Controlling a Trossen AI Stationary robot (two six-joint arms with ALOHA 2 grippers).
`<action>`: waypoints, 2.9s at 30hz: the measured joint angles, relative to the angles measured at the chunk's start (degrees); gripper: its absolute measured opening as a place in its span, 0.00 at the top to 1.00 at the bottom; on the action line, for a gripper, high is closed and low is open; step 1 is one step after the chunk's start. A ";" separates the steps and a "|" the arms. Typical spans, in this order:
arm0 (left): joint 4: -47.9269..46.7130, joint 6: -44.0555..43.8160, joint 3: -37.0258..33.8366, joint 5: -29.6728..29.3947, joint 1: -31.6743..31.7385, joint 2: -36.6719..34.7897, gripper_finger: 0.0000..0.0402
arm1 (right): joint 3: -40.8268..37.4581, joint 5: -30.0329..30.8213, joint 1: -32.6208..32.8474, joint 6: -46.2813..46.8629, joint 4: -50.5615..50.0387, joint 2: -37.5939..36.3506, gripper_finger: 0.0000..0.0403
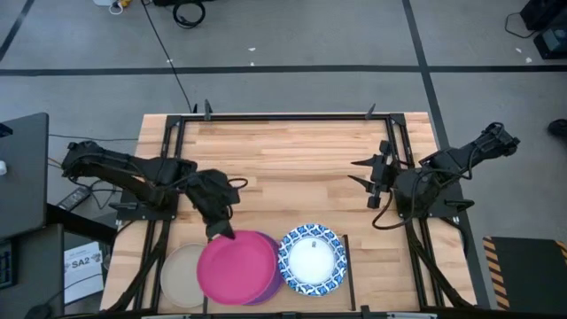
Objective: Place and stack plates onto a shelf
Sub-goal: Stack the pink plate on top of the purple plates on the shelf, then stack the grey plate on top of the pink plates on the shelf
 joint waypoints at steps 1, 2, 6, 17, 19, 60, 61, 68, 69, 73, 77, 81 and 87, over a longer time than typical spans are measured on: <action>0.04 -1.10 0.00 -0.51 -0.75 0.00 0.94 | 0.00 0.02 0.00 -0.04 0.13 0.00 0.56; 0.04 -2.36 0.00 -1.01 -1.42 0.00 0.94 | 0.00 0.02 0.00 -0.04 0.22 0.00 0.56; 0.04 -7.65 0.00 -1.57 -3.56 0.00 0.94 | 0.00 0.03 0.00 -0.06 0.27 0.00 0.56; -3.19 -17.90 0.00 -4.02 -5.83 0.02 0.94 | 0.00 -0.04 0.00 -0.06 0.29 0.00 0.56; -5.08 -17.96 0.00 -4.76 -5.83 0.02 0.94 | 0.00 -0.22 0.00 -0.06 0.29 0.02 0.56; -8.35 -17.70 0.02 -15.29 -5.81 0.04 0.93 | 0.02 -0.79 0.00 -0.50 0.29 0.04 0.56; -8.34 -17.70 0.02 -15.78 -5.81 0.05 0.92 | 0.02 -0.79 0.00 -0.50 0.29 0.04 0.56; -8.53 -15.06 0.04 -16.50 -5.80 0.07 0.79 | 0.04 -0.84 0.00 -0.50 0.29 0.04 0.56; -8.55 -14.58 0.04 -16.52 -5.79 0.07 0.77 | 0.04 -0.86 0.00 -0.50 0.29 0.04 0.56; -8.50 -13.03 0.04 -17.40 -5.79 0.09 0.70 | 0.06 -0.86 0.00 -0.50 0.29 0.04 0.56; -8.35 -12.87 0.04 -17.51 -5.79 0.09 0.64 | 0.07 -0.86 0.00 -0.50 0.28 0.04 0.56; -7.97 -12.83 0.04 -17.51 -5.79 0.09 0.61 | 0.07 -0.86 0.00 -0.50 0.29 0.04 0.56; -7.58 -12.72 0.04 -17.49 -5.79 0.09 0.61 | 0.07 -0.86 0.00 -0.50 0.28 0.04 0.56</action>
